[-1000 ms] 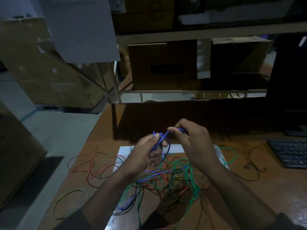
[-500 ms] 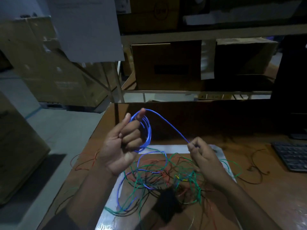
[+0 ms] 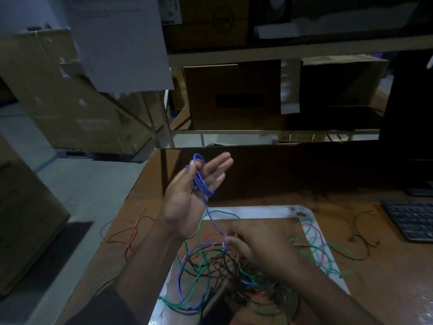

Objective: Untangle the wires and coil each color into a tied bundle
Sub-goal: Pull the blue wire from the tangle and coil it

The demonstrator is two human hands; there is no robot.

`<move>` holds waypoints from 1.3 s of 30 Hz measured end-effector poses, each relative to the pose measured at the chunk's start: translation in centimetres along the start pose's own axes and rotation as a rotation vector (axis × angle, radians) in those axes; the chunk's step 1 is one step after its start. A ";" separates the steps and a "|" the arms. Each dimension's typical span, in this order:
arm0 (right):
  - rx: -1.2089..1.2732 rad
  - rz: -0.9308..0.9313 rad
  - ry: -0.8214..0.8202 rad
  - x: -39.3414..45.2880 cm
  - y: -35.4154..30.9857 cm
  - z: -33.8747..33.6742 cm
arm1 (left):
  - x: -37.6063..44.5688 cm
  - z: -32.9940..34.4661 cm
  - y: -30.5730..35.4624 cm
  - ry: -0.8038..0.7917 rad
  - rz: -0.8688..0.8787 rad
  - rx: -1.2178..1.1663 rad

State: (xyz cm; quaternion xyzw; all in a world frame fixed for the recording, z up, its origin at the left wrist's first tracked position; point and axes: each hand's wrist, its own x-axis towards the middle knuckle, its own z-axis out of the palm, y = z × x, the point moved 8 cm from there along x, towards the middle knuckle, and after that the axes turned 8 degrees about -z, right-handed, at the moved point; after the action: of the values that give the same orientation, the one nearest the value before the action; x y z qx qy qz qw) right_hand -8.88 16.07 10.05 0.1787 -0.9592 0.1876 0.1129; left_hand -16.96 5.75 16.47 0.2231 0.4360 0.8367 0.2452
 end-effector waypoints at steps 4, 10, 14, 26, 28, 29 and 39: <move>0.150 -0.040 0.196 -0.4 -1.2 -3.1 | -0.4 -1.2 -1.8 0.132 -0.056 0.472; 0.266 -0.046 0.493 0.4 -0.1 -7.0 | -1.2 -0.6 -4.6 0.067 -0.153 0.622; 0.317 0.060 0.648 0.7 2.2 -8.7 | -1.6 0.2 -5.5 -0.036 -0.249 0.357; 0.545 0.336 0.409 -1.9 7.8 -1.1 | -0.7 -2.1 1.8 -0.145 -0.116 -0.550; 0.473 0.357 0.391 -2.5 7.5 -0.3 | -0.7 -2.4 1.9 -0.005 -0.066 -0.476; 0.440 0.358 0.352 -2.4 7.2 0.2 | -0.7 -2.2 1.9 0.054 -0.025 -0.422; 0.096 -0.083 -0.127 0.1 -0.6 1.1 | 0.4 -1.8 -1.3 0.109 0.005 0.465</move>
State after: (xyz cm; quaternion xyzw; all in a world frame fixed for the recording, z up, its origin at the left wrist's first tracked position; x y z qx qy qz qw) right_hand -8.87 15.04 9.25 0.2348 -0.9462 0.2167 0.0510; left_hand -18.06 5.58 14.48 0.2291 0.6291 0.7251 0.1613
